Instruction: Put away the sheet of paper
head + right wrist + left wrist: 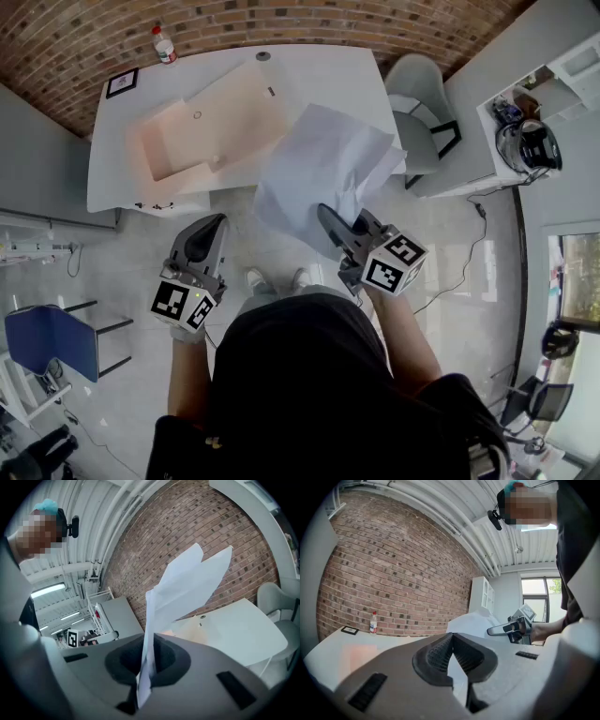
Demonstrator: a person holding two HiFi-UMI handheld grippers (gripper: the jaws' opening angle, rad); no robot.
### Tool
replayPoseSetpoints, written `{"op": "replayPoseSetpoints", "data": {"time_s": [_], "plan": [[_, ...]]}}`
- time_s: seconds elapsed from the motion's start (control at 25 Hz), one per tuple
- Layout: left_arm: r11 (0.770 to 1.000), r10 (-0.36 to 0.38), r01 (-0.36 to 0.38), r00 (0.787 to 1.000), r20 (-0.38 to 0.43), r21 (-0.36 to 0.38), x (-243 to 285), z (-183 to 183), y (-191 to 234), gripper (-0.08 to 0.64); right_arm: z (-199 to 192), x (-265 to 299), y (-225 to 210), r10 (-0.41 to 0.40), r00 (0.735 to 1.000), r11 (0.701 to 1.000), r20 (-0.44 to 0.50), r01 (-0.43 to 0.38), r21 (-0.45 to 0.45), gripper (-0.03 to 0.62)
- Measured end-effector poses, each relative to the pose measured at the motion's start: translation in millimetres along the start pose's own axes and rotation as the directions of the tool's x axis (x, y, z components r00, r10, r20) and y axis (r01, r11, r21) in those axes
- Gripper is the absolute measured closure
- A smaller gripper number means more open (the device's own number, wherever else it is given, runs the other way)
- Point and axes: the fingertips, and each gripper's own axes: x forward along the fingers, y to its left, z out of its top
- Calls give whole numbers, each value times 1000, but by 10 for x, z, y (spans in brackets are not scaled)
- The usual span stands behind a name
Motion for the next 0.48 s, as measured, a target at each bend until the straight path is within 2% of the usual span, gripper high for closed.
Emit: {"op": "replayPoseSetpoints", "data": {"time_s": [0.32, 0.48], "plan": [[1000, -16, 15, 1000, 23, 27, -215, 48, 432, 557, -72, 509, 203, -16, 1000, 1000, -23, 16, -17, 583], [999, -49, 49, 999, 13, -2, -303, 7, 658, 557, -93, 768, 272, -25, 999, 999, -37, 24, -37, 583]]}}
